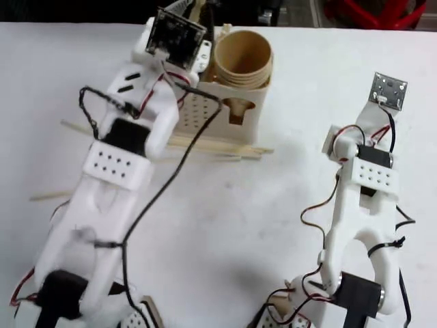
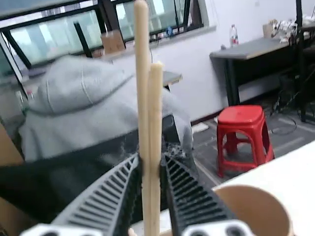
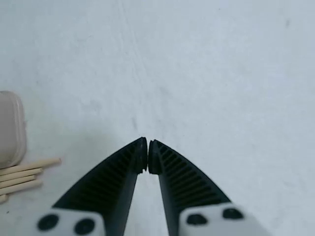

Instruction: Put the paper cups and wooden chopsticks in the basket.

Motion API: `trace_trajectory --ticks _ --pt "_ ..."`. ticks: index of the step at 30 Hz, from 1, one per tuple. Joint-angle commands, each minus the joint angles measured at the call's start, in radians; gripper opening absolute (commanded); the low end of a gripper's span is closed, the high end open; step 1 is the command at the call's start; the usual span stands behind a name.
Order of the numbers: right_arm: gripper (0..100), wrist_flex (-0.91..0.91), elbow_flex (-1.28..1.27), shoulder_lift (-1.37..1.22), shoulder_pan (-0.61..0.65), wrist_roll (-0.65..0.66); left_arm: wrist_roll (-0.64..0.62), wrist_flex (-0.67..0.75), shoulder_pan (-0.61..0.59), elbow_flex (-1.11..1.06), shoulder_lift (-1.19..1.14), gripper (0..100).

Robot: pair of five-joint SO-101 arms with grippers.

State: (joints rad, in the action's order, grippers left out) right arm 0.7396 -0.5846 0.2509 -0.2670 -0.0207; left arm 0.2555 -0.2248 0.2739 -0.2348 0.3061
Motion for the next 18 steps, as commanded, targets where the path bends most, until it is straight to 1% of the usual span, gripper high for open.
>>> trace_trajectory --ticks 1,3,6,11,15,18 --pt "2.1 -0.016 0.009 0.044 -0.008 -0.002 -0.086 0.005 -0.035 0.008 -0.016 5" --pt "2.1 -0.016 0.009 0.044 -0.008 -0.002 -0.091 -0.051 -0.036 0.026 -0.016 9" --pt "2.1 -0.016 0.009 0.044 -0.008 -0.002 -0.086 -0.209 -0.036 0.109 -0.021 12" --pt "2.1 -0.016 0.009 0.044 -0.008 -0.002 -0.083 -0.453 -0.061 0.265 -0.022 12" --pt "2.1 -0.016 0.009 0.044 -0.008 -0.002 -0.083 -0.601 -0.111 0.344 -0.022 12" --pt "2.1 -0.016 0.009 0.044 -0.008 0.000 -0.069 -0.689 -0.163 0.364 -0.016 12"
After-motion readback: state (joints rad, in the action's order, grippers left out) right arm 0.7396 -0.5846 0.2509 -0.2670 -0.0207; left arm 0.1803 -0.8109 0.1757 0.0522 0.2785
